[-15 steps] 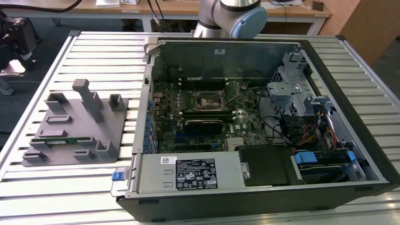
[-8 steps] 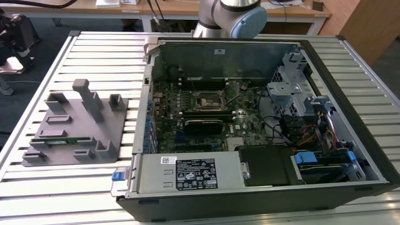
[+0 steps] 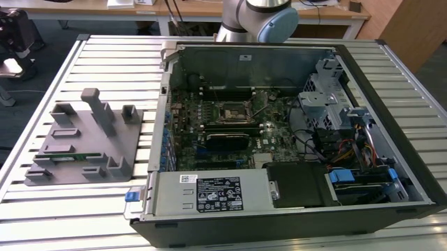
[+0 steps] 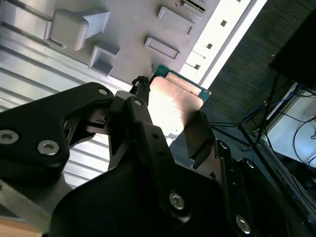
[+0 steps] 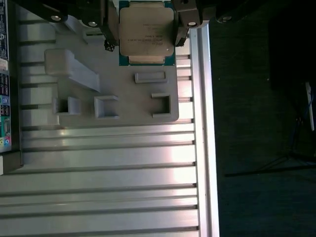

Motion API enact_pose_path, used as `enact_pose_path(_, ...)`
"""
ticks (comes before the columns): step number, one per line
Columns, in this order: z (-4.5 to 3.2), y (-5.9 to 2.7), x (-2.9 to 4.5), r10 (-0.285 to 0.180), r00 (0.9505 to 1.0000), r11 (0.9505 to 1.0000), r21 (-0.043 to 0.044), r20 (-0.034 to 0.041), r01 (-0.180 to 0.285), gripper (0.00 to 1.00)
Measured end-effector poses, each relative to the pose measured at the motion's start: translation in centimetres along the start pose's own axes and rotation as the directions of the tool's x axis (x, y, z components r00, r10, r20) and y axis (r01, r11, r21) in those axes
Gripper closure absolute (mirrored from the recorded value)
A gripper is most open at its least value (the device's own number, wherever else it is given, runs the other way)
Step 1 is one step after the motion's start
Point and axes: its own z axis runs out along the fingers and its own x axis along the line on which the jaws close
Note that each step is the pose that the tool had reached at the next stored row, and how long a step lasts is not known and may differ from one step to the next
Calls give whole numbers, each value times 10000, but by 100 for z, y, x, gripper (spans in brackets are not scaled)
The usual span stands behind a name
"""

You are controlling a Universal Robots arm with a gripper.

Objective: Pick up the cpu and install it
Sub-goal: 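Pick up the cpu and move it towards the insertion slot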

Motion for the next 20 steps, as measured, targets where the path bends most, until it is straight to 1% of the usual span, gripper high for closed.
enact_pose_path(10, -238, 1, 3, 0, 10000, 10000, 2, -2, 0, 47)
enact_pose_path(17, -317, 1, 4, 0, 10000, 10000, 3, 0, 0, 47)
enact_pose_path(20, -324, 0, 4, 0, 10000, 10000, 1, 2, 0, 47)
